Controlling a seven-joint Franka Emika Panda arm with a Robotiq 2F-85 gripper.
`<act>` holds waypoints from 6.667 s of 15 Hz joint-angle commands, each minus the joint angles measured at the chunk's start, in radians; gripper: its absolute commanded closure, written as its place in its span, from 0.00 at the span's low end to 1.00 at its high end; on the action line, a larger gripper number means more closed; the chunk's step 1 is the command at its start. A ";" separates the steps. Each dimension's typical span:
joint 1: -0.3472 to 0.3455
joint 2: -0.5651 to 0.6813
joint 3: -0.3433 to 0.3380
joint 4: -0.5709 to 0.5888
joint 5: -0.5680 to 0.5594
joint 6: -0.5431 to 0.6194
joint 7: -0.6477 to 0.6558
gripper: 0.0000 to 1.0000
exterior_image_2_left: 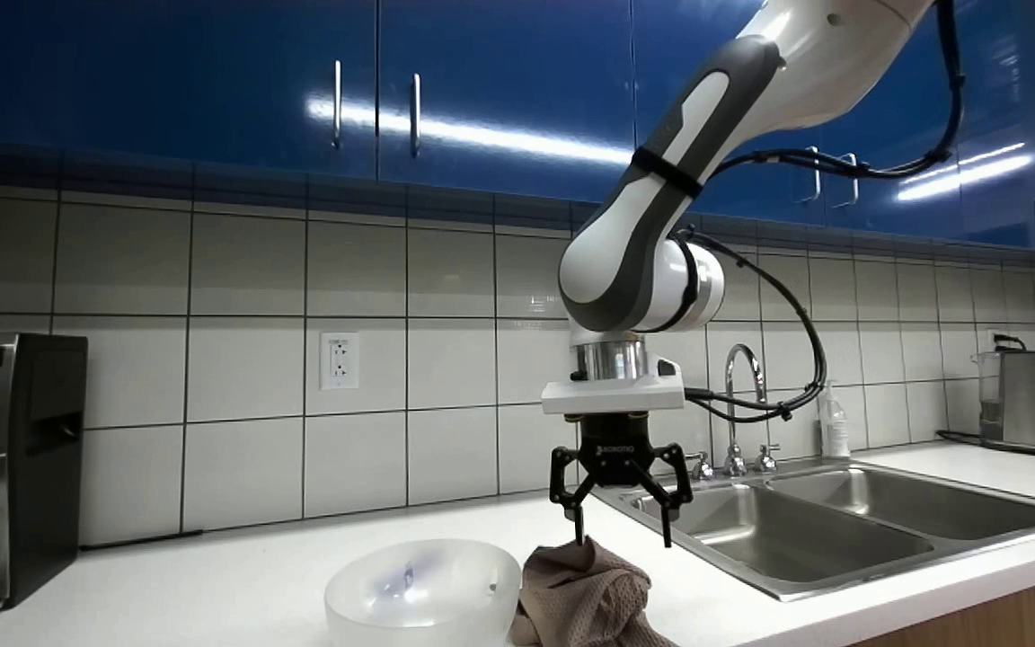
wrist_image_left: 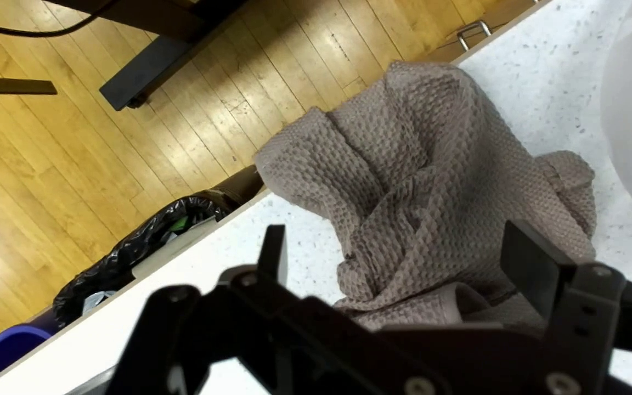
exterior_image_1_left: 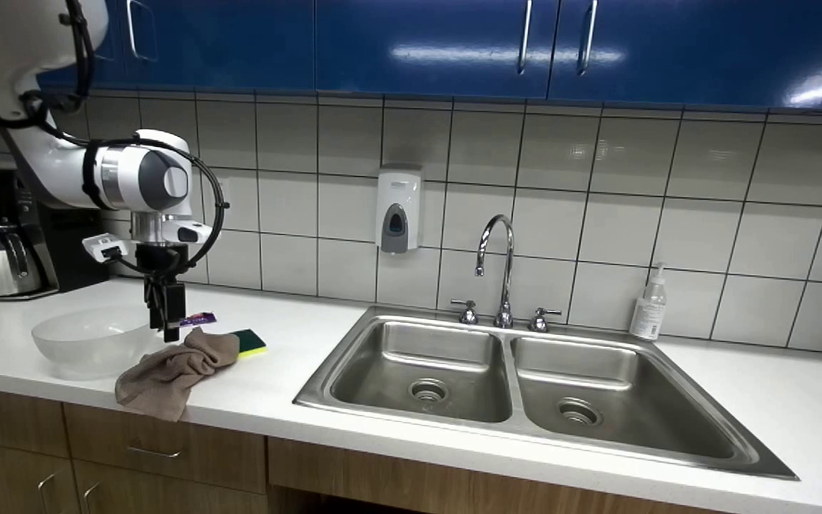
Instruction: Put the towel in the bowl.
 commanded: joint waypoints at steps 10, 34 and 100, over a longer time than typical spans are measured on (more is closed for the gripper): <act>0.094 0.203 -0.109 0.183 -0.074 -0.005 0.070 0.00; 0.096 0.220 -0.110 0.151 -0.008 0.048 0.016 0.00; 0.102 -0.282 0.117 0.030 0.094 0.086 -0.104 0.98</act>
